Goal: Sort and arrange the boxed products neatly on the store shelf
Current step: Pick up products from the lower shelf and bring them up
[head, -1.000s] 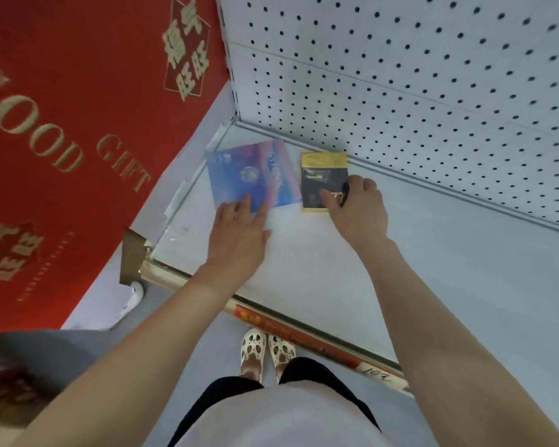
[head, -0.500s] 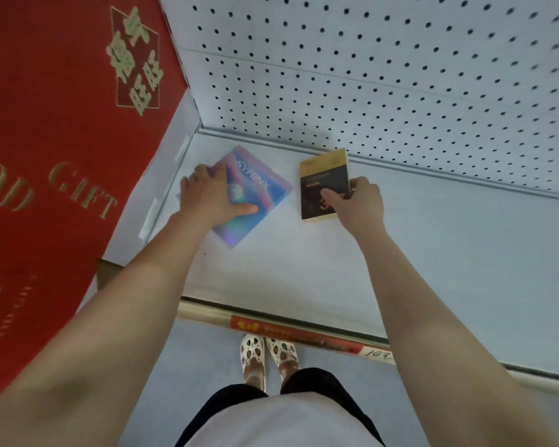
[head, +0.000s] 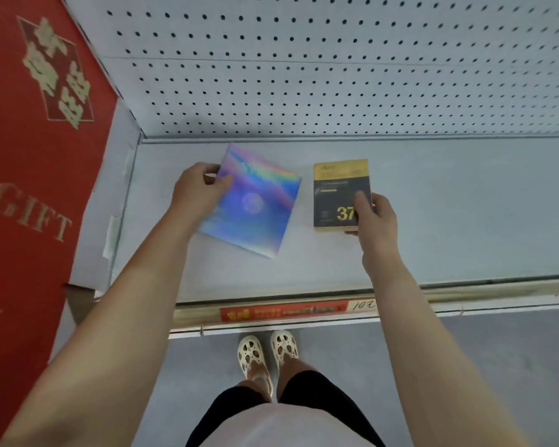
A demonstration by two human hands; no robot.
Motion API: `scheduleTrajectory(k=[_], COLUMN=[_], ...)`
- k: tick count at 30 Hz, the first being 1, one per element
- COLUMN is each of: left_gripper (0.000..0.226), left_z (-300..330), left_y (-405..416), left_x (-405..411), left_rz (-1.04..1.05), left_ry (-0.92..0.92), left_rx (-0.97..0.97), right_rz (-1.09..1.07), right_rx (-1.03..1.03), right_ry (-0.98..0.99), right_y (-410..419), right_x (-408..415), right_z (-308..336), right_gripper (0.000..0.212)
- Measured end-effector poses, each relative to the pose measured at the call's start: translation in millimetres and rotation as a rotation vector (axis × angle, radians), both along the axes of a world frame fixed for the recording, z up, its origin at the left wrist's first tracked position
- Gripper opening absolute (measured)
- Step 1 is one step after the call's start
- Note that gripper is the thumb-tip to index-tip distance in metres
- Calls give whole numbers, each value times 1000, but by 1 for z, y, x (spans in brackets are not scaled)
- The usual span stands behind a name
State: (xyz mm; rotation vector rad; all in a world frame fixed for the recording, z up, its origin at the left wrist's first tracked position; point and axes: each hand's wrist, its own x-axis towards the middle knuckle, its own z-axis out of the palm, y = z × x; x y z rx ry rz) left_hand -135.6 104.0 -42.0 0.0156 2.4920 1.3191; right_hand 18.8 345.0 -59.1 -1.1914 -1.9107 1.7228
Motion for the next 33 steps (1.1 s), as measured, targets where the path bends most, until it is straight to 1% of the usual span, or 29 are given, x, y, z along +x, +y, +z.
scheduleTrajectory(k=[2,5,8,10,13,17,20,24,27,28,30,33], left_gripper=[26,23,17,17,9,21,23,24,25,25,24,25], left_z=[4,10,13,15,18,20,20,14,11,12,12,14], left_y=[12,31,49,71,113,179,234,314,372,389,422,468], left_x=[17,43,62,79,109,162,214,282,330,345,372,400], left_rz=[23,12,15,-36,-84,-105,-174,-277,-330,-348,-381,-443], left_ry=[-50,-34,-48,-27,-5,-46,-41,-59,-83,-91,-111,-116], left_rx=[174,272,397,396,389,427,472,498,510,512,519,509], right_rz=[-65,-139,-169,-195,-243,-303,-339,-445,-547,-582,-654,-743], right_rx=[-46,-91,-93,-72,-49,-57,-47,-63,-77,-76,-59,-33], right_ry=[18,69,106,136,183,249,245,227,243,240,231,220], right_y=[9,26,42,57,82,125,164,219,259,271,294,331], right_x=[18,52,83,111,159,230,291,369,421,437,464,494], right_z=[5,14,19,24,30,37,39,39,38,38,36,34], right_gripper=[26,23,27,28,25,28,27,26,34,34,23,19])
